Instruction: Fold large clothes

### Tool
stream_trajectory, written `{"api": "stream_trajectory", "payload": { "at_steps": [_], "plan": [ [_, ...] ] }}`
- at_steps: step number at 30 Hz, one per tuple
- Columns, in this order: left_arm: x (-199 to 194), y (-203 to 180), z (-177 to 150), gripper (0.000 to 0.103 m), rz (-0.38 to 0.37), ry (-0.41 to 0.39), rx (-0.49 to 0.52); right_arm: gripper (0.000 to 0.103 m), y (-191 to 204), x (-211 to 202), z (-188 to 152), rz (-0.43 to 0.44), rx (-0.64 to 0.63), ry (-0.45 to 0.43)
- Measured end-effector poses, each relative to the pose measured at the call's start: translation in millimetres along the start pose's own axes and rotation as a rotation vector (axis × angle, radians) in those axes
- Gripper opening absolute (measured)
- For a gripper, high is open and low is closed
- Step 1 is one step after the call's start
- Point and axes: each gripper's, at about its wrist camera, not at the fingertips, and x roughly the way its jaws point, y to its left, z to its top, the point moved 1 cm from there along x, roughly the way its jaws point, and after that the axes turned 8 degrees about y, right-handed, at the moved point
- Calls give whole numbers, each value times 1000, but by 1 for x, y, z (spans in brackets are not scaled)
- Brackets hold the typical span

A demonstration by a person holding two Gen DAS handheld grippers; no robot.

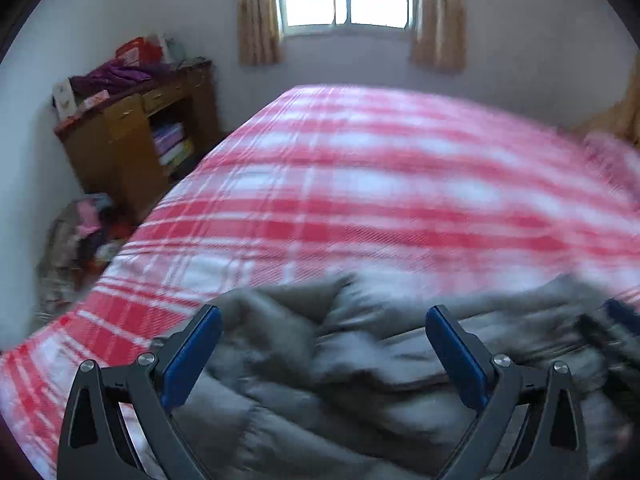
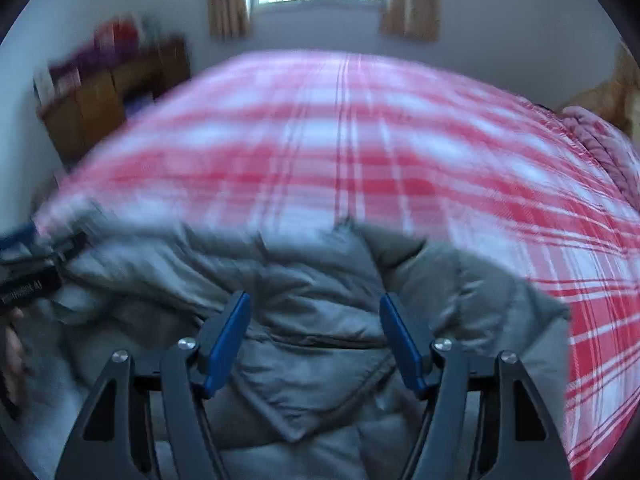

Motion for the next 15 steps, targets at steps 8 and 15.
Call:
{"api": "stream_trajectory", "payload": {
  "at_steps": [8,15],
  "plan": [
    [67,-31,-21,102,-2,184,61,52,-6,20,-4,-70,-2,44],
    [76,-32,-25,102,-1,161,59,53,-13,38,-14,-23,2,77]
  ]
}}
